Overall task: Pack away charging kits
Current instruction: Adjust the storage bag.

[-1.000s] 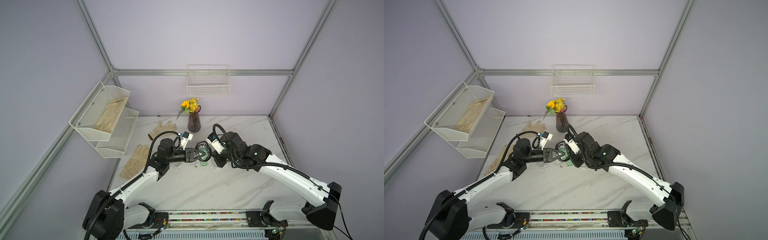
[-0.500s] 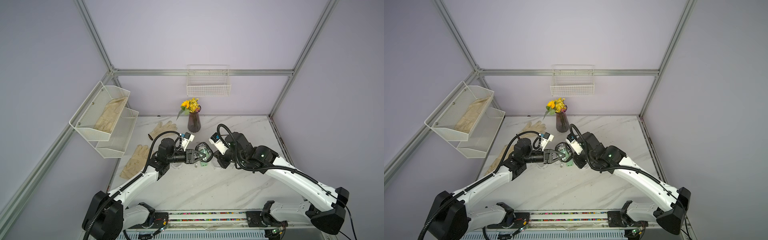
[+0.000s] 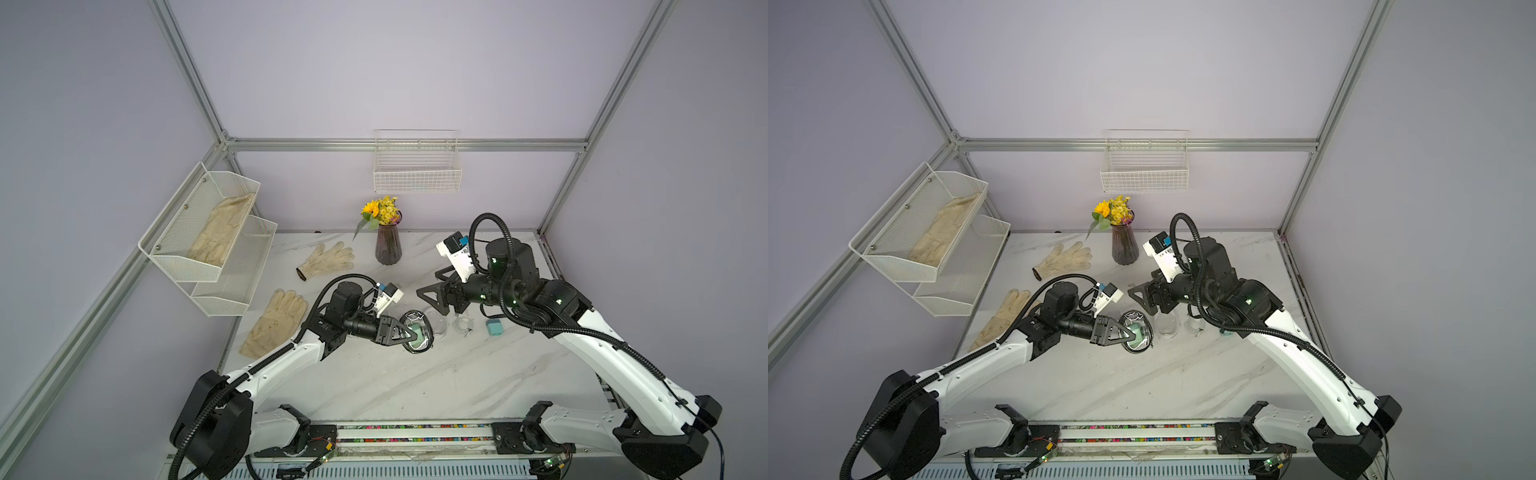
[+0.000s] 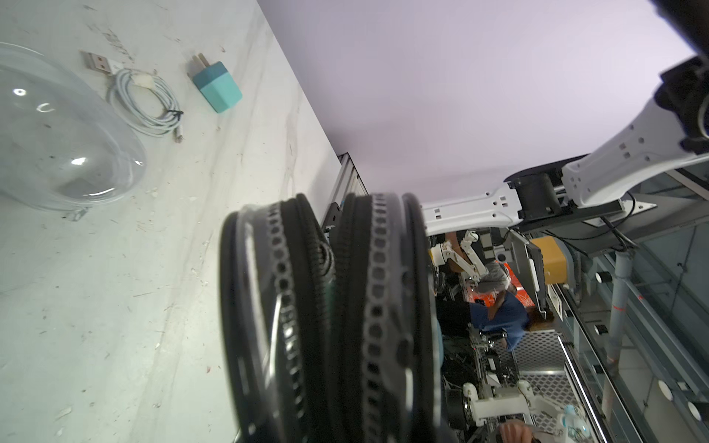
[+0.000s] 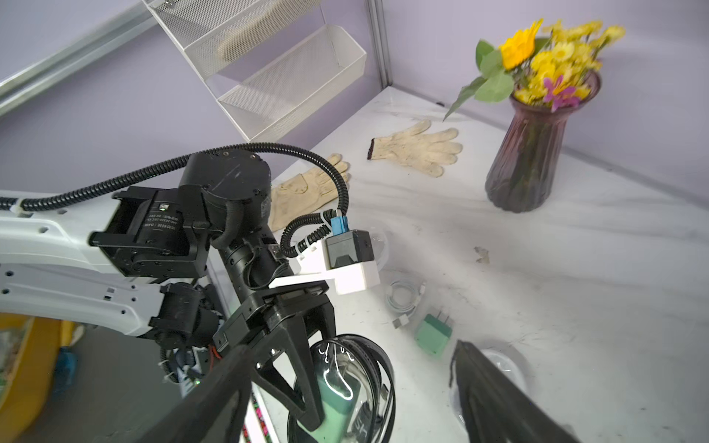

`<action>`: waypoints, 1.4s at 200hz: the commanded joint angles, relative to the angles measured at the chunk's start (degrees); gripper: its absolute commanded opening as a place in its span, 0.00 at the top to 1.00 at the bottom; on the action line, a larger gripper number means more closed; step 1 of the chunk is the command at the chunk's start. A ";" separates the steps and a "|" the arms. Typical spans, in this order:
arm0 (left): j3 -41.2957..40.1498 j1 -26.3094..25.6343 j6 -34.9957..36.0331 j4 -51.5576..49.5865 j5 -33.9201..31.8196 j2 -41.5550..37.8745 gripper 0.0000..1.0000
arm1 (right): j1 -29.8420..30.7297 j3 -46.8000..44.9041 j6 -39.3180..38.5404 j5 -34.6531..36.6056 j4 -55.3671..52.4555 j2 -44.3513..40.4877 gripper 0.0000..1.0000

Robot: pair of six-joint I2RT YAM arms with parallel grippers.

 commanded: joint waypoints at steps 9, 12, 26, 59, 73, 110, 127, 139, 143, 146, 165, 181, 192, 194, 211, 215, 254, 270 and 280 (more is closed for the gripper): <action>7.41 -0.98 2.17 1.09 3.95 -3.20 1.00 | -4.43 -7.13 5.40 -19.71 6.66 -2.06 0.13; 7.52 -0.98 2.18 1.09 3.97 -3.23 1.00 | -4.45 -8.03 5.86 -20.53 7.42 -2.20 0.06; 7.75 -1.45 1.90 1.08 4.12 -3.42 1.00 | -4.46 -11.69 7.32 -22.64 10.10 -2.86 0.04; 8.36 -2.39 1.68 1.17 4.28 -3.82 1.00 | -4.63 -18.71 10.72 -27.16 17.25 -3.63 0.06; 8.36 -2.61 1.84 1.22 3.85 -4.49 1.00 | -4.65 -20.54 11.69 -29.27 19.17 -3.56 0.07; 8.11 -2.77 1.84 1.59 3.83 -5.46 1.00 | -4.72 -26.58 15.51 -32.32 25.36 -3.95 0.15; 8.15 -2.75 1.82 2.07 3.49 -5.05 1.00 | -4.72 -29.09 17.97 -34.54 28.83 -3.71 0.24; 8.45 -2.77 1.72 2.36 3.81 -4.19 1.00 | -4.72 -30.53 19.59 -36.31 31.26 -3.38 0.32; 8.58 -2.79 1.71 2.27 3.88 -3.85 1.00 | -4.72 -30.95 20.16 -36.69 31.93 -3.36 0.34; 8.57 -2.79 1.71 2.22 3.93 -3.66 1.00 | -4.74 -31.14 20.44 -36.82 32.30 -3.42 0.36; 8.46 -2.79 2.44 1.60 3.57 -2.83 1.00 | -4.74 -31.60 21.16 -36.89 32.77 -3.79 0.46; 8.56 -2.67 3.01 0.80 3.07 -2.30 0.98 | -4.77 -31.61 21.46 -37.32 32.81 -3.65 0.61; 9.10 -2.55 4.08 -0.62 2.54 -2.05 0.96 | -4.72 -31.69 21.62 -37.54 32.98 -3.45 0.72; 9.25 -2.53 4.31 -1.00 2.43 -2.06 0.95 | -4.76 -31.69 21.68 -37.65 32.99 -3.36 0.73; 10.23 -2.05 5.73 -3.44 1.91 -1.62 0.91 | -4.76 -31.93 21.99 -37.86 33.35 -3.14 0.78; 10.34 -1.83 5.82 -3.66 1.85 -1.54 0.90 | -4.79 -31.96 22.07 -37.89 33.34 -3.12 0.79; 10.08 -0.28 5.73 -4.01 1.84 -1.83 0.77 | -4.92 -32.51 23.66 -37.62 35.49 -3.22 0.97; 9.71 0.30 4.55 -3.41 1.40 -2.22 0.58 | -5.31 -33.75 27.54 -37.68 40.34 -3.58 1.00; 8.77 0.37 2.73 -1.13 0.97 -2.56 0.51 | -5.42 -34.30 29.61 -36.52 43.08 -3.79 1.00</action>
